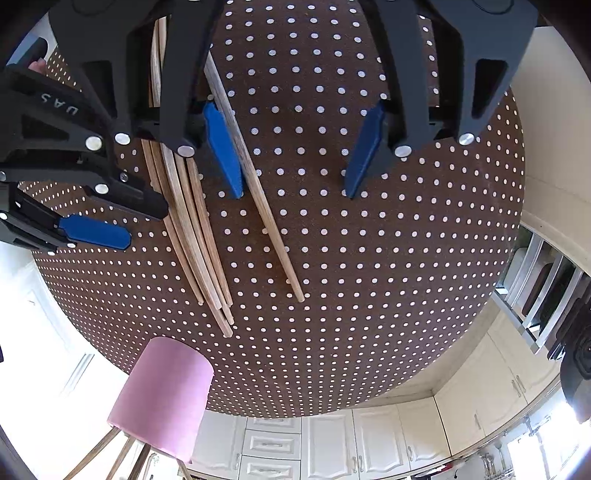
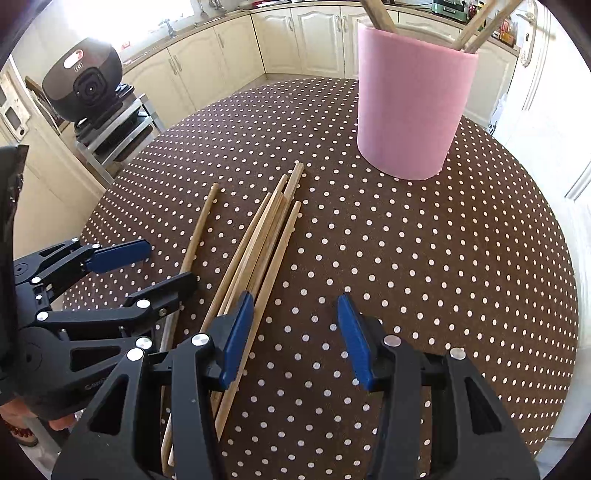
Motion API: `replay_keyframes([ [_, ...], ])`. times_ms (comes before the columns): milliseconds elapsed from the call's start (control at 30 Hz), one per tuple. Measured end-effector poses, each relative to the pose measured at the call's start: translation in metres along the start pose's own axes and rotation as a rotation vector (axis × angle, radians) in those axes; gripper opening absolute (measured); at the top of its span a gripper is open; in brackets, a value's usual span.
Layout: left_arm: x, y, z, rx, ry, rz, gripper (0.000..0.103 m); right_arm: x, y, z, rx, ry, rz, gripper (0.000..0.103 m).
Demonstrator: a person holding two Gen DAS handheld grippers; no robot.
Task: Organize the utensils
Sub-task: 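Move both open tools back down to the chopstick pile, then close the left gripper on one chopstick while the right gripper grasps another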
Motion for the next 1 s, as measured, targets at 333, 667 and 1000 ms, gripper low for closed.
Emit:
replay_keyframes([
  [333, -0.003, 0.001, 0.002, -0.003, -0.005, 0.002, 0.037, 0.012, 0.009, -0.005, 0.007, 0.029, 0.047, 0.031],
  [667, -0.001, 0.000, 0.000, 0.004, -0.001, 0.006, 0.037, 0.009, 0.003, -0.006, 0.026, 0.045, 0.034, 0.031],
  [1000, 0.005, -0.006, 0.001, -0.004, 0.004, 0.012, 0.030, 0.014, 0.019, -0.011, -0.060, 0.048, 0.123, 0.010],
])
Point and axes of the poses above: each gripper's, at about its wrist camera, not at the fingertips, and z roughly against the way its jaws point, y to its left, x to its top, the point moved 1 cm from there along -z, roughly the way its jaws point, and after that the axes turned 13 degrees about z, right-handed, at the moved point
